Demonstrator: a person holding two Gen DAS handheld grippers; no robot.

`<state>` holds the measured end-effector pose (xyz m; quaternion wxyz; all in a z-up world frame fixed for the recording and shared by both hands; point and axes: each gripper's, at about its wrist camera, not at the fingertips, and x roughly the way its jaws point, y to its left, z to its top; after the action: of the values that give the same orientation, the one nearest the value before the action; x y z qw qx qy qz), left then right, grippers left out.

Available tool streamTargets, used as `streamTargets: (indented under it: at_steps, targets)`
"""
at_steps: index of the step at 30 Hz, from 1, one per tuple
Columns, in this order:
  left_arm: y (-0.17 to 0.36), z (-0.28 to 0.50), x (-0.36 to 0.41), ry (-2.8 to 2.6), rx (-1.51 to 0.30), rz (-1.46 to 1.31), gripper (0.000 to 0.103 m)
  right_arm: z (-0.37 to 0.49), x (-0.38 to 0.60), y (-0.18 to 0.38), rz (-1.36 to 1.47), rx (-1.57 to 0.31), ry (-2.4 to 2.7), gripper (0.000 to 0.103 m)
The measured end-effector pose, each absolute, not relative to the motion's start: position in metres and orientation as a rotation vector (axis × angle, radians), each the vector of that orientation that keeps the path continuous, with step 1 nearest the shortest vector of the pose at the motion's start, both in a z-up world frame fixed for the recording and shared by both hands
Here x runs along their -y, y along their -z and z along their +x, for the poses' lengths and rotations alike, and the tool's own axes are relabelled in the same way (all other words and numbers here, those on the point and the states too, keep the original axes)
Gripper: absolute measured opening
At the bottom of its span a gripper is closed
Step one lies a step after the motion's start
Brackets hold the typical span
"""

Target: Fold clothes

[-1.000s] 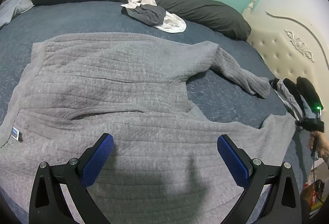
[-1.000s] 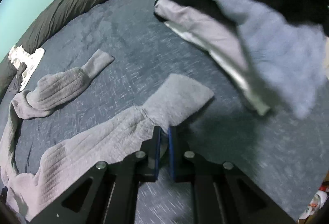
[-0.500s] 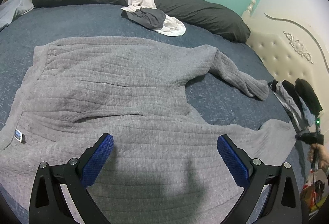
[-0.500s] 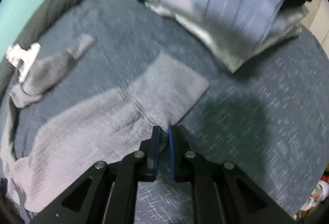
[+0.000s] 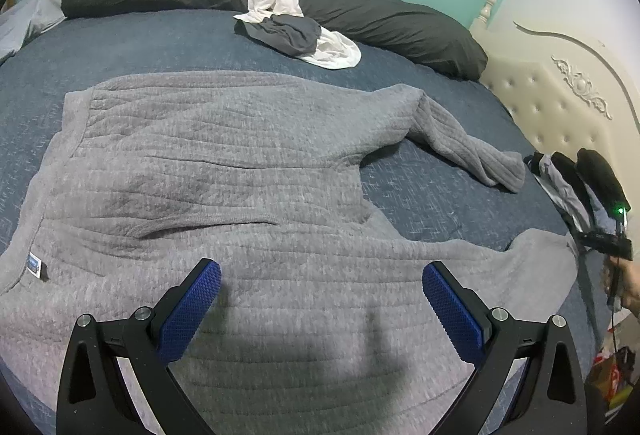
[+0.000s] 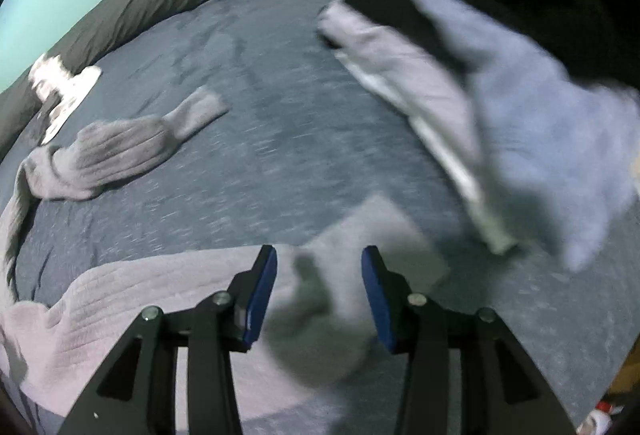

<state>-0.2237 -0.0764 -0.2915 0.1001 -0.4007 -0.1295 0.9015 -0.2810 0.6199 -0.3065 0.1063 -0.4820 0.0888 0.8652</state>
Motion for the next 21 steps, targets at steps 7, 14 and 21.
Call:
streamTargets:
  at_steps: [7, 14, 21]
  targets:
    - [0.292, -0.224, 0.078, -2.67, 0.383, -1.185, 0.103, -0.31, -0.523, 0.309, -1.578, -0.169, -2.827, 0.045]
    - [0.288, -0.223, 0.086, -2.693, 0.406, -1.168, 0.103, -0.326, -0.394, 0.313, -1.852, 0.001, -3.066, 0.045]
    - [0.287, -0.223, 0.098, -2.719, 0.424, -1.172, 0.103, -0.323, -0.288, 0.33, -2.099, 0.209, -3.151, 0.045]
